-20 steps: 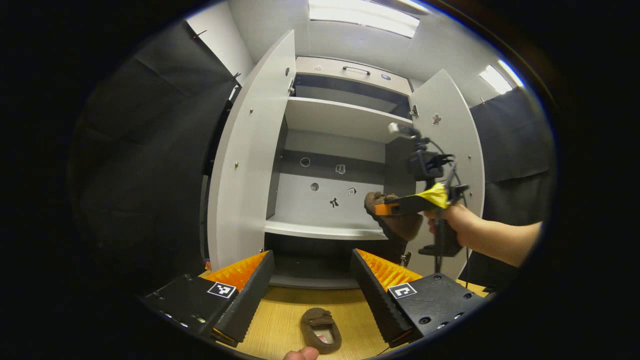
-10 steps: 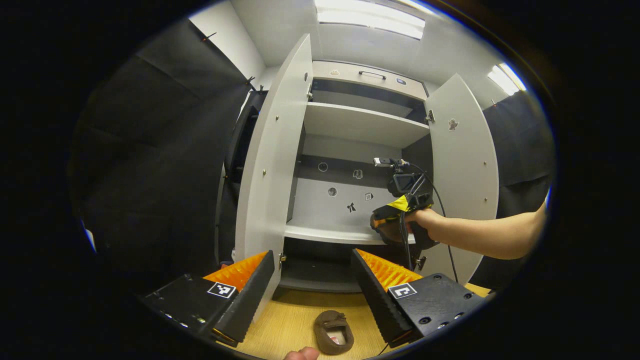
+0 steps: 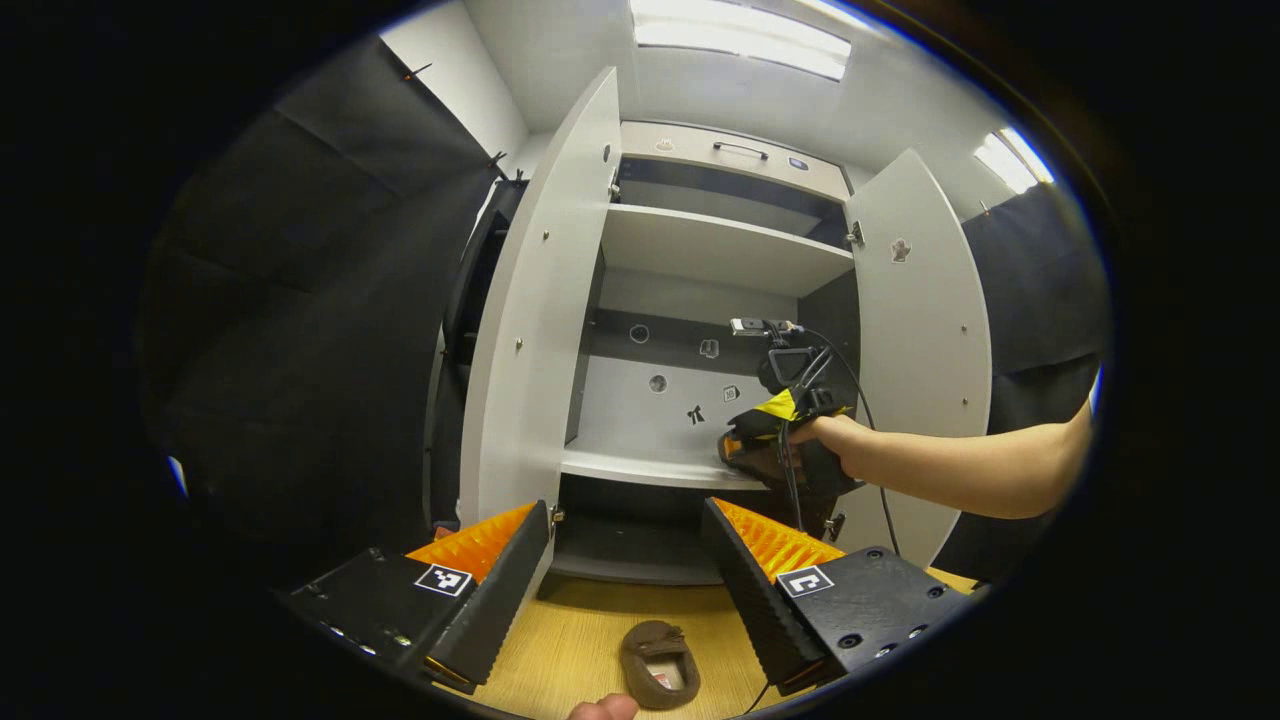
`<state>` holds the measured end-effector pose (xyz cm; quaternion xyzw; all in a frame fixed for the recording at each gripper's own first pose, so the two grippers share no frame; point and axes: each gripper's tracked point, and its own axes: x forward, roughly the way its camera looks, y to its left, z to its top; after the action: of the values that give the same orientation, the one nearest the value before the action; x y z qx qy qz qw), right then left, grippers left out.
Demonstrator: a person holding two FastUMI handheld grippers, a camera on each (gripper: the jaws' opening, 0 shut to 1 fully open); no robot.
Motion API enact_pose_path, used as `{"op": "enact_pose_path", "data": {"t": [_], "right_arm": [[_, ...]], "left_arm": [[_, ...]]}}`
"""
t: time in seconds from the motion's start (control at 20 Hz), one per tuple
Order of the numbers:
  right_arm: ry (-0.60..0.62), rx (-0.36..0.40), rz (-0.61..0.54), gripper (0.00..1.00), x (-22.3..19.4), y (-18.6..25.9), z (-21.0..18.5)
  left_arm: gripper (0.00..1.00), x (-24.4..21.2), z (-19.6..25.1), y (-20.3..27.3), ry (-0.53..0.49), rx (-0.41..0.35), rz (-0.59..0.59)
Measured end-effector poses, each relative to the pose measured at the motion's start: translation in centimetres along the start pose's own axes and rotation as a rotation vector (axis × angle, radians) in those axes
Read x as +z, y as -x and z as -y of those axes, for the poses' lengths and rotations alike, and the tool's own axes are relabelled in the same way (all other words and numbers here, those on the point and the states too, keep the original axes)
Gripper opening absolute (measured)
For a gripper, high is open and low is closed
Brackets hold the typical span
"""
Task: Grab one shoe with the right hand and put it into the shoe cabinet, grab the other shoe with the left hand and put it into the shoe cabinet; then close the right door with the right hand and the left door with the left hand.
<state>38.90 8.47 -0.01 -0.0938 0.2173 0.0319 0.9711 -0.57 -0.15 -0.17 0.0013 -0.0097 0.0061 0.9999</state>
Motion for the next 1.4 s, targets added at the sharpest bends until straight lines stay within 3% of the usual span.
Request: {"op": "enact_pose_path", "data": {"t": [0.25, 0.5, 0.55, 0.7, 0.8, 0.85, 1.15, 1.4], "right_arm": [[-0.022, 0.048, 0.056, 0.55, 1.1, 4.4, 0.3], [-0.074, 0.096, 0.207, 0.55, 1.9, 12.4, 1.5], [-0.086, 0.101, 0.239, 0.65, 1.8, 14.2, 2.1], [-0.128, 0.109, 0.313, 0.68, 0.7, 19.0, 2.8], [-0.145, 0.096, 0.356, 0.69, -0.6, 21.4, 3.4], [-0.161, 0.084, 0.367, 0.75, -1.6, 22.4, 3.8], [-0.231, 0.039, 0.433, 0.73, -8.4, 26.9, 4.4], [-0.304, -0.002, 0.402, 0.74, -14.7, 28.7, 4.3]], "left_arm": [[0.94, 0.2, 0.6, -0.1, 0.008, -0.015, 0.003], [0.94, 0.2, 1.5, -0.5, 0.015, -0.047, 0.007], [0.94, 0.2, 1.9, -0.5, 0.014, -0.053, 0.007], [0.94, 0.2, 2.6, -0.7, 0.01, -0.072, 0.007], [0.94, 0.0, 3.2, -0.6, 0.011, -0.086, 0.0], [0.94, 0.0, 3.3, -0.7, 0.012, -0.092, -0.002], [0.94, -1.3, 4.6, 0.0, -0.005, -0.124, -0.034], [0.94, -2.3, 5.4, 0.3, -0.022, -0.146, -0.063]]}}
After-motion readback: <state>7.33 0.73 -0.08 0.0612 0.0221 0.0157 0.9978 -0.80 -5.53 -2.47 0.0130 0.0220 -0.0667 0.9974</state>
